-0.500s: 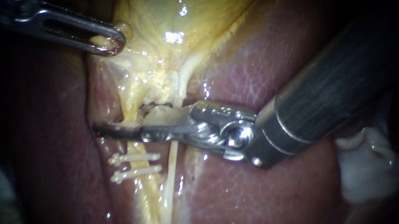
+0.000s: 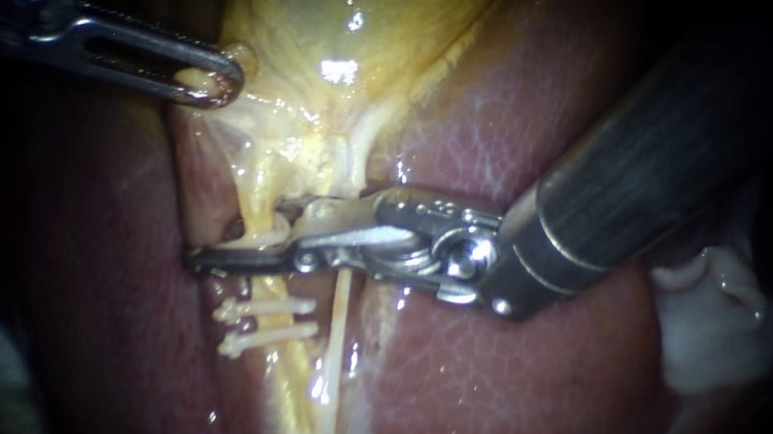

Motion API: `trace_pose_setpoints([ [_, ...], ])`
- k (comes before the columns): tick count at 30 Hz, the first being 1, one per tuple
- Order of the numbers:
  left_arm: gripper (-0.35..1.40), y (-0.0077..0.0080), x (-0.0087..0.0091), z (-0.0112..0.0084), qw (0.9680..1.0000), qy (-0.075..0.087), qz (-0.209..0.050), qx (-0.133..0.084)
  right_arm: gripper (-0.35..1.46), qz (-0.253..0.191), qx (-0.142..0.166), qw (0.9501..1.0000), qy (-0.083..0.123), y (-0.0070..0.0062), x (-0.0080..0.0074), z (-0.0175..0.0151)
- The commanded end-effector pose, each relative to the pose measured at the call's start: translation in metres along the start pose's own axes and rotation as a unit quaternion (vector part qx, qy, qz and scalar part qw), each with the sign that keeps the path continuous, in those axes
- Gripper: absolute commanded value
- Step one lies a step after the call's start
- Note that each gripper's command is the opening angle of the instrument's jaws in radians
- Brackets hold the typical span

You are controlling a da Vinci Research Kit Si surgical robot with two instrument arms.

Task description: Clipping third clip left tube

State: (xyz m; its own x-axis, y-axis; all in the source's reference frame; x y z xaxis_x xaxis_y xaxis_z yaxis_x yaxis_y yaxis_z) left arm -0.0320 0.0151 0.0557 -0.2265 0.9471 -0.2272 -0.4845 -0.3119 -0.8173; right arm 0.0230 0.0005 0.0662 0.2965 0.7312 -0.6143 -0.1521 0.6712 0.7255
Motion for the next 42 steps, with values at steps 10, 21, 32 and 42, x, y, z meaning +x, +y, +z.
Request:
trace_pose_setpoints([
  [10,-0.35,0.0000,0.0000,-0.0001,1.0000,0.000,0.000,0.000,0.49,-0.017,0.081,0.9962,-0.026,-0.0004,-0.0006,-0.0024],
  [21,-0.35,0.0000,0.0000,-0.0002,1.0000,0.000,0.000,-0.001,0.49,-0.023,0.136,0.9901,-0.026,0.0004,-0.0011,-0.0037],
  [32,-0.35,0.0000,-0.0001,-0.0002,1.0000,0.000,0.000,-0.001,0.49,-0.016,0.149,0.9882,-0.033,0.0015,-0.0017,-0.0048],
  [42,-0.35,0.0000,-0.0001,-0.0003,1.0000,0.000,0.000,-0.001,0.48,-0.003,0.150,0.9880,-0.034,0.0029,-0.0025,-0.0056],
])
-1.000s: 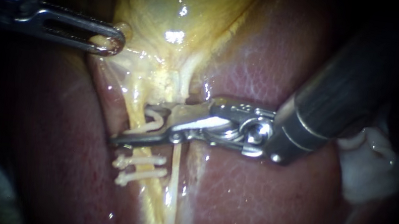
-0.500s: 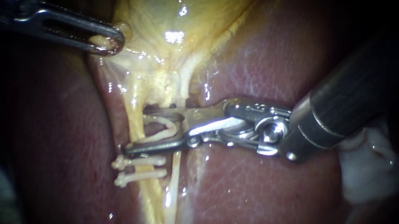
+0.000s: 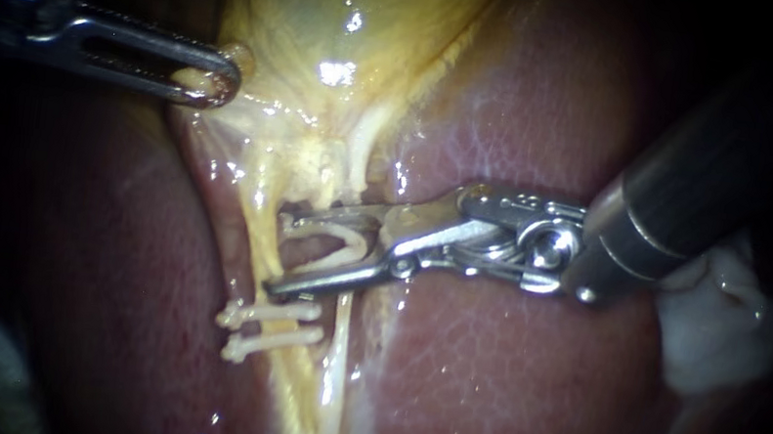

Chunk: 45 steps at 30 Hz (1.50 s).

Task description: Clipping third clip left tube

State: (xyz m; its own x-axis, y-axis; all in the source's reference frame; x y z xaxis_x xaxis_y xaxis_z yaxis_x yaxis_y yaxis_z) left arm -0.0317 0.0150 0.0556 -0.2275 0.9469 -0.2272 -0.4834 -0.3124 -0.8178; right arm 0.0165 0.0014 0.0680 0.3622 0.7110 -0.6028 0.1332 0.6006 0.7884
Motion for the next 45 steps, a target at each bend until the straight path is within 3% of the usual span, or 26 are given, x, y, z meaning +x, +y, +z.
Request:
trace_pose_setpoints([
  [1,-0.35,0.0000,0.0000,0.0000,1.0000,0.000,0.000,0.000,0.48,-0.001,-0.001,1.0000,-0.001,0.0001,-0.0003,0.0001],
  [13,-0.35,0.0000,0.0000,0.0000,1.0000,0.000,0.000,0.000,0.48,0.006,-0.003,0.9999,-0.008,0.0010,-0.0009,-0.0002],
  [17,-0.35,0.0000,0.0000,0.0000,1.0000,0.000,0.000,0.000,0.47,0.007,-0.012,0.9996,-0.023,0.0016,-0.0010,-0.0006],
  [26,-0.35,0.0000,0.0000,0.0000,1.0000,0.000,0.000,0.000,0.47,0.006,-0.021,0.9996,-0.020,0.0028,-0.0013,-0.0016],
  [30,-0.35,0.0000,0.0000,0.0000,1.0000,0.000,0.000,0.000,0.48,0.009,-0.021,0.9996,-0.020,0.0026,-0.0014,-0.0016],
  [34,-0.35,0.0000,0.0000,0.0000,1.0000,0.000,0.000,0.000,0.48,0.010,-0.015,0.9998,-0.008,0.0020,-0.0015,-0.0014],
  [45,-0.35,0.0000,0.0000,0.0000,1.0000,0.000,0.000,0.000,0.49,0.028,0.038,0.9988,0.008,0.0011,-0.0014,0.0001],
])
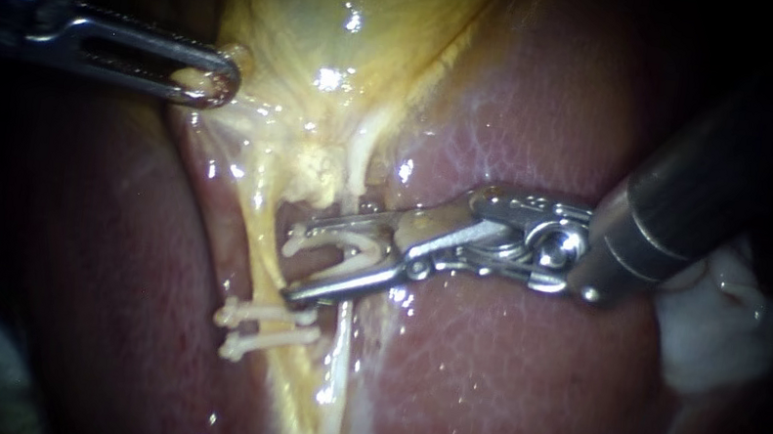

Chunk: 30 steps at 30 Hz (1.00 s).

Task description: Clipping third clip left tube

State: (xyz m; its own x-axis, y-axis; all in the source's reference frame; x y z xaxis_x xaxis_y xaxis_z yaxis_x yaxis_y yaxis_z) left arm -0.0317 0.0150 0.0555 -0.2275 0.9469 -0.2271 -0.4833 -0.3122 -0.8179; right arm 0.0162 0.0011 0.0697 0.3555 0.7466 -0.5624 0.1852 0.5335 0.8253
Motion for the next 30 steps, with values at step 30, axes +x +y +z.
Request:
trace_pose_setpoints([
  [30,-0.35,0.0001,0.0000,0.0000,1.0000,0.000,0.000,0.000,0.49,0.052,0.078,0.9912,0.094,-0.0008,0.0009,0.0030],
])
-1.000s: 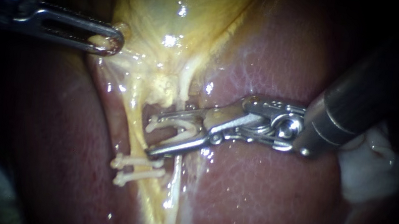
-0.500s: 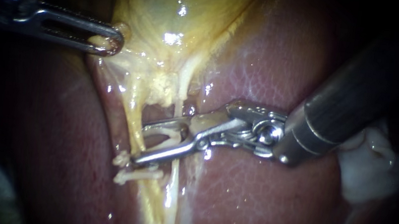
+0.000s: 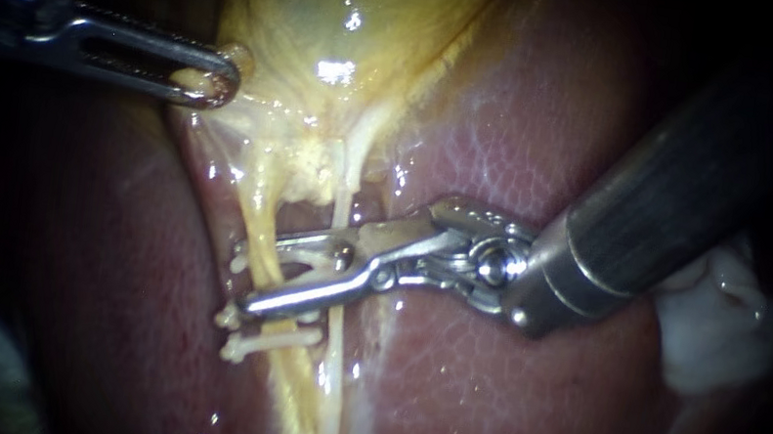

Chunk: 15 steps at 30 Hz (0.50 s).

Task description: Clipping third clip left tube

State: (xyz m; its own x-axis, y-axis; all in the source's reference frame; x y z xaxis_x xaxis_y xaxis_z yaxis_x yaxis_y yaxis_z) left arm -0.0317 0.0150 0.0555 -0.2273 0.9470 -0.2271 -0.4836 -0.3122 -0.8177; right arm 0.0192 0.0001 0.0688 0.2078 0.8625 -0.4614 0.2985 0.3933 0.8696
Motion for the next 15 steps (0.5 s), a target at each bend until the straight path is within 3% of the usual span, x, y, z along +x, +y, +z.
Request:
trace_pose_setpoints([
  [1,-0.35,0.0000,0.0000,0.0000,1.0000,0.000,0.000,0.000,0.49,0.000,0.004,1.0000,0.003,-0.0003,0.0002,0.0001],
  [15,-0.35,0.0000,0.0000,0.0001,1.0000,0.000,0.000,0.000,0.48,0.008,0.012,0.9997,0.018,-0.0018,0.0034,0.0019],
])
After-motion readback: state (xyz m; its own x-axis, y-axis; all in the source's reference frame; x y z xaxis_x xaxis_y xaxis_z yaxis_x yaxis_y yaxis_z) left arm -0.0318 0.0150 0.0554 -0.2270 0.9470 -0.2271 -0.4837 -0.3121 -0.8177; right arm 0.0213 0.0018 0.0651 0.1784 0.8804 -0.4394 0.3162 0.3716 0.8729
